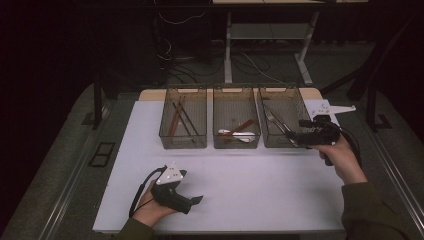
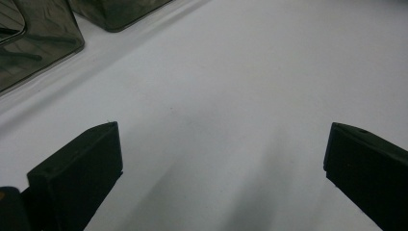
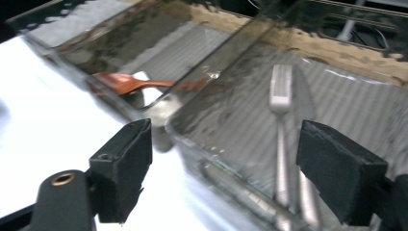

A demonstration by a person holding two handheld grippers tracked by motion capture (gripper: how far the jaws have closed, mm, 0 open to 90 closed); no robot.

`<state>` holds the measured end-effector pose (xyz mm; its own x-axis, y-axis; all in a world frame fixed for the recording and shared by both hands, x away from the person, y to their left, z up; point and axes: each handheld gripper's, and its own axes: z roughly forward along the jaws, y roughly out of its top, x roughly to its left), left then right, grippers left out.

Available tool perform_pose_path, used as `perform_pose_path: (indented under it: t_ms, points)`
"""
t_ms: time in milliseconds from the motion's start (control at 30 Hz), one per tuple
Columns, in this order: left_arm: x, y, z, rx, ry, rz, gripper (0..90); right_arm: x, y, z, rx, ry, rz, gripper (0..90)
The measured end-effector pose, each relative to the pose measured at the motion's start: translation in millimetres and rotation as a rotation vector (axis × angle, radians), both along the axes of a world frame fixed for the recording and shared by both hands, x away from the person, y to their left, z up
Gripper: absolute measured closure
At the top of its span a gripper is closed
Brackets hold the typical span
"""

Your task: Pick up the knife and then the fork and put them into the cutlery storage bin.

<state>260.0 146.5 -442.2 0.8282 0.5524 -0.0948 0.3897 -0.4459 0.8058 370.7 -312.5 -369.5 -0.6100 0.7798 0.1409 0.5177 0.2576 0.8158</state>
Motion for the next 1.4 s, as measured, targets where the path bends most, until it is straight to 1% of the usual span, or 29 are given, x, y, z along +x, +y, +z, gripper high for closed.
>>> perform_pose_path:
  t_ms: [100,133,233,333,400,467,600,667,700,767,867,900,967,1033,1133,1333,1400]
  points:
    - [0.3,0.7,-0.3,-0.003,-0.001,-0.001,0.0,-14.6,3.1,-5.9,0.019,-0.005,0.029,18.5]
    - [0.3,0.7,-0.5,-0.005,-0.001,-0.002,0.0,-18.8,4.2,-8.3,0.019,-0.007,0.041,18.5]
    - [-0.2,0.6,-0.9,0.0,-0.002,-0.007,0.0,-30.8,7.1,-14.0,0.026,-0.004,0.048,18.1]
    - [-0.7,0.2,-0.9,-0.004,-0.004,-0.008,0.0,-41.0,9.4,-20.5,0.031,-0.014,0.05,18.1]
    - [-1.0,0.2,-0.6,-0.006,-0.005,-0.008,0.0,-47.2,11.2,-25.7,0.03,-0.01,0.054,18.1]
    - [-1.0,0.1,-0.7,-0.006,-0.006,-0.009,0.0,-53.2,13.2,-31.6,0.025,-0.006,0.071,18.0]
    - [-0.7,0.8,-1.0,-0.009,-0.006,-0.01,0.0,-65.6,17.2,-43.5,0.002,-0.005,0.083,17.3]
    - [-0.7,1.5,-0.8,-0.013,-0.007,-0.009,0.0,-71.9,18.3,-48.6,0.004,-0.002,0.084,17.3]
    - [-1.0,2.0,-0.6,-0.014,-0.008,-0.008,0.0,-75.6,18.6,-50.9,0.006,-0.009,0.086,17.3]
    - [-0.8,2.7,-0.4,-0.018,-0.009,-0.008,0.0,-83.6,18.7,-55.9,0.022,-0.011,0.092,17.2]
    - [-0.7,2.9,-1.0,-0.02,-0.004,-0.006,0.0,-94.0,18.6,-63.0,0.032,-0.019,0.095,15.7]
    - [-0.9,2.8,-0.8,-0.018,-0.006,-0.006,0.0,-96.6,18.1,-64.9,0.034,-0.019,0.101,14.6]
    - [-1.3,2.6,-0.3,-0.018,-0.011,-0.008,0.0,-101.9,17.2,-68.3,0.04,-0.001,0.11,14.5]
    - [-1.5,2.7,0.2,-0.019,-0.015,-0.01,0.0,-107.2,16.0,-73.3,0.024,-0.007,0.119,14.6]
    - [-1.0,2.9,-0.3,-0.021,-0.011,-0.005,0.0,-113.1,14.3,-79.1,0.011,0.001,0.111,14.5]
    - [-1.0,2.9,0.1,-0.017,-0.014,-0.006,0.0,-113.6,10.7,-78.5,0.018,-0.02,0.101,14.5]
    - [-1.0,2.8,0.2,-0.018,-0.015,-0.003,0.0,-113.8,9.8,-78.6,0.018,-0.02,0.101,14.5]
